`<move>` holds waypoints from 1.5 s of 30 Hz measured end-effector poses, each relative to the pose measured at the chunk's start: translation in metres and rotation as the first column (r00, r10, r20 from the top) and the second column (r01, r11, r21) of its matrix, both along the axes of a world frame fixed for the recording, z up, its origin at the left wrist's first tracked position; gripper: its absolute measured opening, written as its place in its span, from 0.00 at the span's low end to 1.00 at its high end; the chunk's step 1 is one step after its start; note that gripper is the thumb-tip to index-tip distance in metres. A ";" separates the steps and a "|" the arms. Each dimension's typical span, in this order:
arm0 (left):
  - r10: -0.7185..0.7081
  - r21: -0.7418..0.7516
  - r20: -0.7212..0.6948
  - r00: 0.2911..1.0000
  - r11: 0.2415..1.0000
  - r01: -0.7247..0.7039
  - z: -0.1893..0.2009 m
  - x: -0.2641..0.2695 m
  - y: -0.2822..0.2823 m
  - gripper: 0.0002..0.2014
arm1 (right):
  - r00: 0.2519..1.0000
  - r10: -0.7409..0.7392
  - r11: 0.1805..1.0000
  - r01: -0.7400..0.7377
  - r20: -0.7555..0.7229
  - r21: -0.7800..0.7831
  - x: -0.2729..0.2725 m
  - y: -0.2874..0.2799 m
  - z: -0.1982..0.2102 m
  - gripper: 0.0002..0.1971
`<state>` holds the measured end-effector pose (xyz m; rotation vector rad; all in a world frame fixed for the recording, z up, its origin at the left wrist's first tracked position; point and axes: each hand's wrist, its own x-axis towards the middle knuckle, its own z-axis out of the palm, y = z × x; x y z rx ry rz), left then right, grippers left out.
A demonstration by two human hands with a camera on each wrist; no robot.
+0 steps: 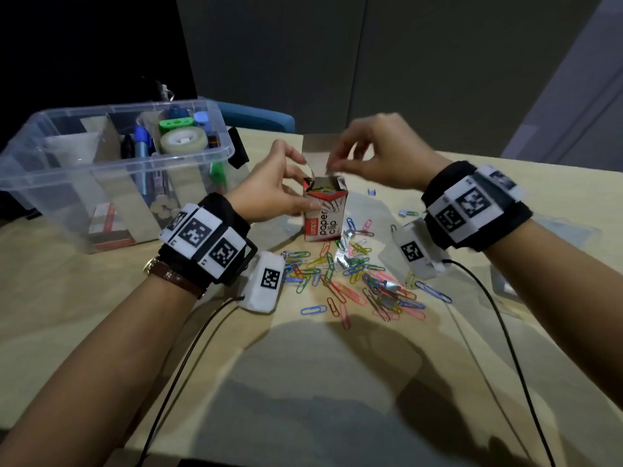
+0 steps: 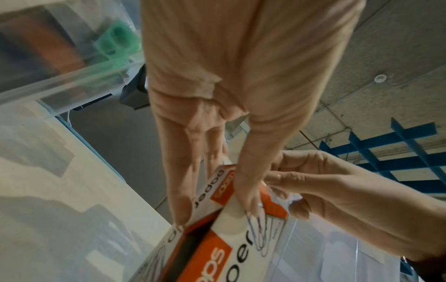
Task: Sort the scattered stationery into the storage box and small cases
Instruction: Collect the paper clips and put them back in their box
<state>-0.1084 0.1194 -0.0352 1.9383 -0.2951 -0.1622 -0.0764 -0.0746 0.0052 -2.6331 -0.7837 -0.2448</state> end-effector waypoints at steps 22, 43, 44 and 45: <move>0.083 0.014 0.069 0.994 0.996 -0.084 0.000 0.005 0.009 0.28 | 0.851 0.006 0.969 -0.136 -0.526 -0.208 -0.035 -0.012 -0.052 0.10; 0.079 -0.008 -0.029 0.996 0.997 -0.079 -0.002 0.007 0.010 0.28 | 0.929 0.049 0.994 -0.080 -0.366 -0.070 -0.023 -0.015 0.003 0.08; 0.078 -0.013 -0.029 0.997 0.997 -0.078 -0.003 0.007 0.010 0.28 | 0.931 0.074 0.997 -0.077 -0.357 0.005 -0.022 -0.014 0.017 0.08; 0.075 -0.016 -0.029 0.997 0.997 -0.076 -0.003 0.007 0.010 0.28 | 0.937 0.088 0.995 -0.069 -0.338 0.067 -0.020 -0.011 0.028 0.08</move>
